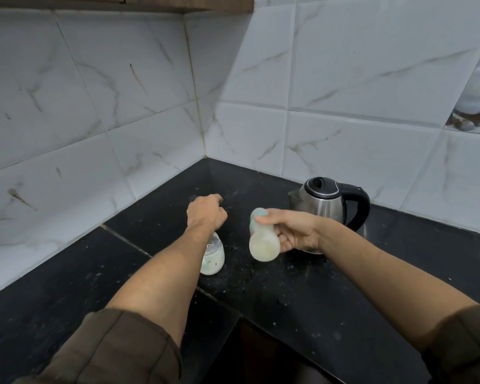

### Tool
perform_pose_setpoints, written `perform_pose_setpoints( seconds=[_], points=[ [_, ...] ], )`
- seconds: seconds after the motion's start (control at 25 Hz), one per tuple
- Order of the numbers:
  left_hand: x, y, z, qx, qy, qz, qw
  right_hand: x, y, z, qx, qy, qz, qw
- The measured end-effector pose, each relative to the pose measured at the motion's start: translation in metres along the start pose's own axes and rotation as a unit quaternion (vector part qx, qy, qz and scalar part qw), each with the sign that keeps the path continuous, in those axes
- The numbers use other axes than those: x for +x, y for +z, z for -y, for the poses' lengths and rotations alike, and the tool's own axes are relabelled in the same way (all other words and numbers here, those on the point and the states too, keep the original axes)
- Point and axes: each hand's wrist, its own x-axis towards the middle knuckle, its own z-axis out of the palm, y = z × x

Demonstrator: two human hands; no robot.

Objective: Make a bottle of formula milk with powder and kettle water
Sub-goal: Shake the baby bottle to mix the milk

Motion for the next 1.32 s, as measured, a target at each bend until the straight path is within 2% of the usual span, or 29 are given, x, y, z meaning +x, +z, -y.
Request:
perform_pose_setpoints(
  seconds=[0.12, 0.16, 0.32, 0.36, 0.48, 0.52, 0.64, 0.68, 0.8, 0.84, 1.0, 1.04, 1.16, 1.2, 1.24, 1.32],
  points=[
    [-0.001, 0.000, 0.001, 0.003, 0.000, 0.001, 1.000, 0.000, 0.000, 0.005, 0.058, -0.086, -0.099, 0.990],
    [-0.001, 0.000, 0.001, 0.001, -0.001, 0.001, 1.000, -0.002, -0.001, 0.005, 0.068, -0.098, -0.109, 0.987],
    [-0.001, -0.002, -0.001, 0.002, -0.001, 0.003, 1.000, -0.008, -0.002, 0.001, -0.055, -0.108, 0.029, 0.992],
    [-0.001, -0.003, -0.001, 0.003, 0.000, 0.002, 1.000, -0.007, -0.002, 0.002, -0.050, -0.123, 0.022, 0.991],
    [-0.003, -0.004, -0.001, 0.005, 0.002, 0.002, 1.000, -0.003, -0.001, 0.004, 0.046, -0.165, -0.090, 0.981],
    [-0.004, -0.004, -0.001, 0.005, 0.000, 0.004, 1.000, -0.002, 0.000, 0.002, 0.032, -0.167, -0.085, 0.982],
    [-0.003, -0.004, -0.001, 0.003, -0.003, 0.005, 1.000, -0.004, -0.001, -0.004, -0.046, -0.148, 0.015, 0.988],
    [-0.003, -0.004, -0.002, 0.003, -0.002, 0.004, 1.000, -0.004, -0.002, -0.005, -0.043, -0.157, 0.007, 0.987],
    [-0.004, -0.005, -0.001, 0.007, -0.002, 0.001, 1.000, -0.003, -0.005, -0.001, 0.063, -0.196, -0.101, 0.973],
    [-0.004, -0.004, 0.000, 0.007, -0.003, 0.002, 1.000, -0.002, -0.005, 0.000, 0.071, -0.199, -0.110, 0.971],
    [-0.003, -0.002, -0.004, 0.006, -0.004, 0.008, 1.000, -0.005, -0.005, -0.005, -0.048, -0.162, 0.014, 0.986],
    [-0.002, -0.003, -0.004, 0.006, -0.003, 0.007, 1.000, -0.005, -0.005, -0.006, -0.046, -0.169, 0.006, 0.985],
    [0.000, -0.003, -0.004, 0.007, 0.000, 0.001, 1.000, -0.003, -0.005, -0.001, 0.063, -0.202, -0.115, 0.971],
    [-0.001, -0.002, -0.003, 0.008, 0.000, 0.001, 1.000, -0.003, -0.006, -0.001, 0.072, -0.200, -0.126, 0.969],
    [0.000, -0.001, -0.003, 0.007, 0.000, 0.003, 1.000, -0.003, -0.006, -0.001, 0.044, -0.187, -0.109, 0.975],
    [0.001, 0.001, -0.001, 0.004, -0.001, 0.012, 1.000, -0.004, -0.006, -0.003, -0.036, -0.148, -0.018, 0.988]
  ],
)
